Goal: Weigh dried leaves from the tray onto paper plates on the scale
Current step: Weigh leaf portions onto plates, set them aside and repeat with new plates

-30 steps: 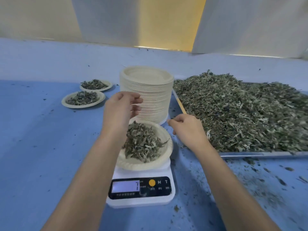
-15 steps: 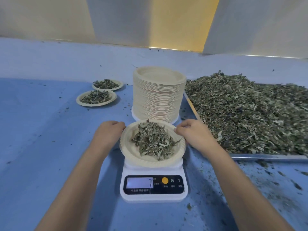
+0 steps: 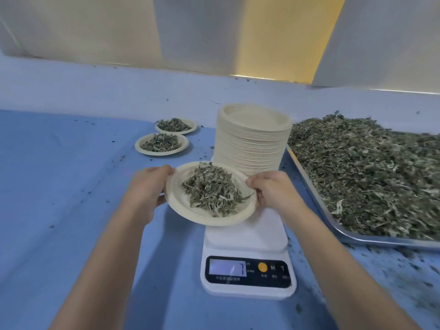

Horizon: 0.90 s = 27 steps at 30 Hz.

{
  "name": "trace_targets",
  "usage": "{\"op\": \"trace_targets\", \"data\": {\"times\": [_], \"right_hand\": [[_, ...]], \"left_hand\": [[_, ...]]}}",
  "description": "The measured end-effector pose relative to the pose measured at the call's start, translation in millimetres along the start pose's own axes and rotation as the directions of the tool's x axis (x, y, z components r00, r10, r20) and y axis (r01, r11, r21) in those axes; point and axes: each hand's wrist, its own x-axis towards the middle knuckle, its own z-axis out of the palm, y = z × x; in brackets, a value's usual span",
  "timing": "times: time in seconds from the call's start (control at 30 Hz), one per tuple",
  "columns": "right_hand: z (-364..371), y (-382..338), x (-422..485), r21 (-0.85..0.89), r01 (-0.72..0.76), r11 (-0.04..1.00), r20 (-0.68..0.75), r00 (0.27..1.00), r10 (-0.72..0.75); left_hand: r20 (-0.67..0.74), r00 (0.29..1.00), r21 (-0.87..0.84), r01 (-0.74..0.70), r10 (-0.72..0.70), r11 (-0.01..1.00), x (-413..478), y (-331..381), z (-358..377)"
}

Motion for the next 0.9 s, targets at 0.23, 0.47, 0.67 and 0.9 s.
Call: {"op": "trace_targets", "data": {"times": [0.23, 0.47, 0.67, 0.9], "right_hand": [[56.7, -23.8, 27.6, -0.042, 0.044, 0.998, 0.01, 0.999, -0.044], [121.6, -37.7, 55.9, -0.306, 0.0, 0.952, 0.1, 0.994, 0.032], [162.5, -40.4, 74.2, 0.04, -0.321, 0.946, 0.209, 0.929, 0.306], [172.7, -44.4, 78.0, 0.176, -0.366, 0.914, 0.254, 0.914, 0.317]], "left_hand": [[-0.148, 0.989, -0.102, -0.012, -0.003, 0.995, 11.2, 9.1, -43.3], [-0.289, 0.957, -0.104, -0.022, -0.009, 0.994, 36.4, -4.1, -80.0], [-0.432, 0.902, -0.046, -0.017, -0.004, 0.999, 68.7, -16.7, -90.1], [-0.498, 0.867, -0.069, -0.019, -0.018, 0.997, 88.1, -21.9, -88.9]]}}
